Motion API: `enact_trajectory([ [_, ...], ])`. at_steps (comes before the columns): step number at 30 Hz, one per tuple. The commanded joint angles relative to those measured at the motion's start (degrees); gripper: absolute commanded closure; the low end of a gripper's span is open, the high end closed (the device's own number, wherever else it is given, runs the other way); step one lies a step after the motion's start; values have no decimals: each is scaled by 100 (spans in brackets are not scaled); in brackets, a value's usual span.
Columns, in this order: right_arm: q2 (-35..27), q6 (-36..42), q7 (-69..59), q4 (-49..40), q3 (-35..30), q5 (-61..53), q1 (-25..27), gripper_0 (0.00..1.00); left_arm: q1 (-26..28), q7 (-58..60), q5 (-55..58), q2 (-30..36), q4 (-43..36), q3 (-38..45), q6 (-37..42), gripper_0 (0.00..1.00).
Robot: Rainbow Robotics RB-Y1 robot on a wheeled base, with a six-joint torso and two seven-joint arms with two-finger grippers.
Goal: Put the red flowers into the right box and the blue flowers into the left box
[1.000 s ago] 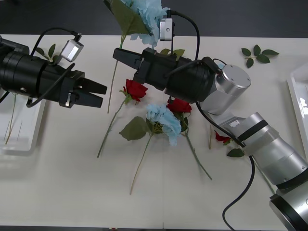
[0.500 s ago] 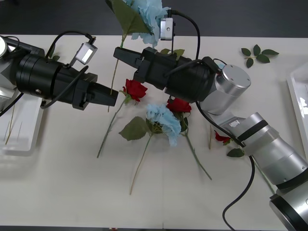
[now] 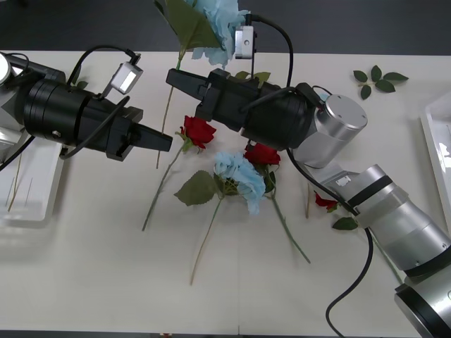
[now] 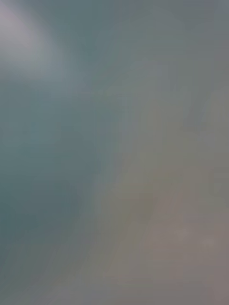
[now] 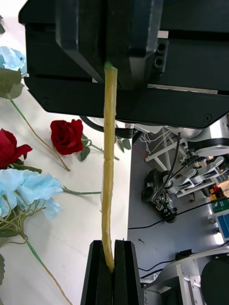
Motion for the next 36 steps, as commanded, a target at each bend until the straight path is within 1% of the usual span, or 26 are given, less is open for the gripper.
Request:
enact_trajectory([
  [1, 88, 34, 157, -121, 75, -87, -241, 63, -211, 320, 72, -61, -145, 43, -58, 100],
  [2, 79, 25, 148, -121, 75, -87, -241, 55, -211, 329, 72, -70, -145, 43, -58, 100],
  [3, 79, 16, 148, -121, 75, -87, -232, 52, -211, 329, 72, -61, -145, 43, -58, 100],
  [4, 52, -1, 174, -121, 75, -87, -232, 43, -211, 338, 81, -61, -145, 43, -67, 100],
  [5, 52, -19, 183, -121, 75, -87, -241, 37, -211, 347, 90, -61, -145, 43, -67, 100],
  [6, 35, -10, 192, -121, 75, -87, -241, 33, -211, 338, 90, -70, -145, 43, -67, 100],
  [8, 0, -10, 227, -121, 75, -87, -241, 18, -211, 355, 108, -61, -145, 43, -76, 100],
  [9, -9, -19, 236, -121, 75, -87, -241, 15, -211, 355, 108, -61, -145, 43, -76, 100],
  [10, -18, -10, 271, -121, 66, -87, -232, 10, -211, 355, 108, -52, -145, 51, -67, 100],
  [12, -44, -10, 315, -121, 49, -96, -241, 6, -220, 364, 108, -9, -145, 69, -76, 100],
  [16, -106, -1, 346, -121, 49, -123, -232, 1, -237, 364, 108, 167, -162, 113, -50, 100],
  [23, -413, 104, 346, -147, 49, -193, -268, 0, -228, 382, -33, 615, -180, 438, 82, 100],
  [27, -703, 253, 346, -217, 75, -61, -338, 0, -220, 452, -560, 862, -180, 1115, 487, 100],
  [30, -1064, 500, 346, -235, 75, 299, -426, 0, -158, 522, -1079, 1055, -171, 1756, 838, 100],
  [36, -1784, 1176, -476, -244, 75, 888, -584, 0, 106, 654, -1967, 1450, -171, 2723, 1260, 100],
])
